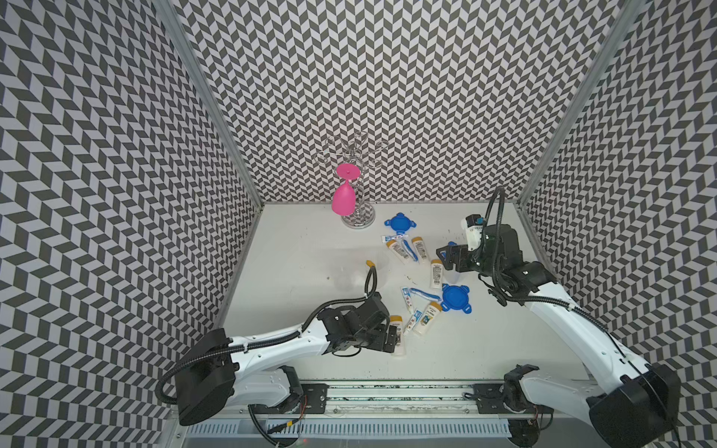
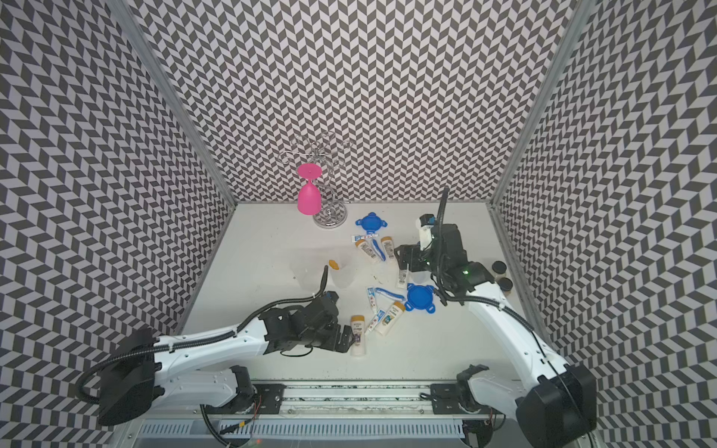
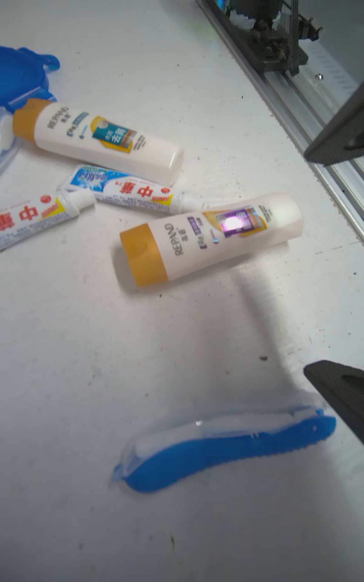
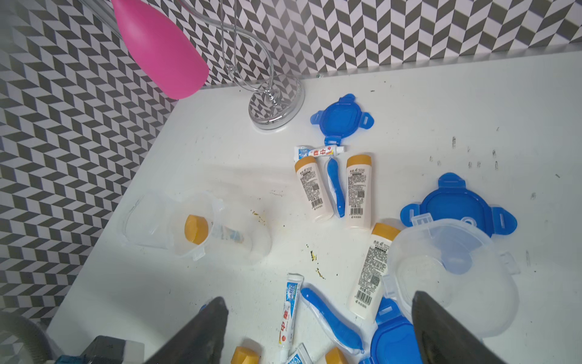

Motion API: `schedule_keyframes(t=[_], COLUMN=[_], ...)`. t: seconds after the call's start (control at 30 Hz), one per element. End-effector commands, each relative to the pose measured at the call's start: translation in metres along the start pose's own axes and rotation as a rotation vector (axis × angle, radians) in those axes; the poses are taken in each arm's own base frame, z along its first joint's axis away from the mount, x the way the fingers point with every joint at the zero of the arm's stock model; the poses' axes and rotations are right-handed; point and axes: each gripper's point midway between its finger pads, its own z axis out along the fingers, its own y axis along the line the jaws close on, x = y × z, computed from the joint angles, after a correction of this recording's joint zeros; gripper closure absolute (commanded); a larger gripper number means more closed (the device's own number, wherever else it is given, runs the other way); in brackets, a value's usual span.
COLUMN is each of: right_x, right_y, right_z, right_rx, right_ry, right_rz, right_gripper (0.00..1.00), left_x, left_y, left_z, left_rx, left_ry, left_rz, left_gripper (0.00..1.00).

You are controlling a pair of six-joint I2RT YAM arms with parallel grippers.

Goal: Pack away toiletry kits
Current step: Pick up the toiletry item from the center of the board.

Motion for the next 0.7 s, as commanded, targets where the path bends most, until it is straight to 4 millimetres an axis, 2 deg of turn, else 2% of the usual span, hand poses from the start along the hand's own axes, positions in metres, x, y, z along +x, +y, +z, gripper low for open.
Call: schedule_keyframes(t=[0.0, 0.13, 0.3, 0.37, 0.5, 0.67], right_x=[-0.005, -0.004, -0.006, -0.005, -0.003, -0.006], right_y=[0.001, -0.005, -0.01, -0.012, -0.013, -0.013], right_z=[-0.004, -0.003, -0.002, -0.001, -0.002, -0.006], right_rx=[-0.029, -0.03, -0.024, -0.021, -0.016, -0.011], right_ry=[-0.045, -0.038, -0.046, -0.044, -0.043, -0.051], right_rz=[0.035, 0.048, 0.058, 0.071, 0.078, 0.058], right_gripper=[0.1, 0.1, 0.1, 0.1, 0.1, 0.1], left_x=[-0.012, -0.004, -0.002, 0.003, 0.016, 0.042], left_y=[-0.021, -0.009, -0.011, -0.005, -0.002, 0.022], left_z=[0.008, 0.027, 0.044, 0.052, 0.052, 0.054], left_rx=[0.007, -0.077, -0.146, -0.228, -0.327, -0.394], left_ry=[-0.034, 0.01, 0.034, 0.066, 0.099, 0.159], left_rz=[0.016, 0.007, 0.055, 0.078, 0.148, 0.165], left_gripper=[0.01, 0.03, 0.09, 0.11, 0.15, 0.25])
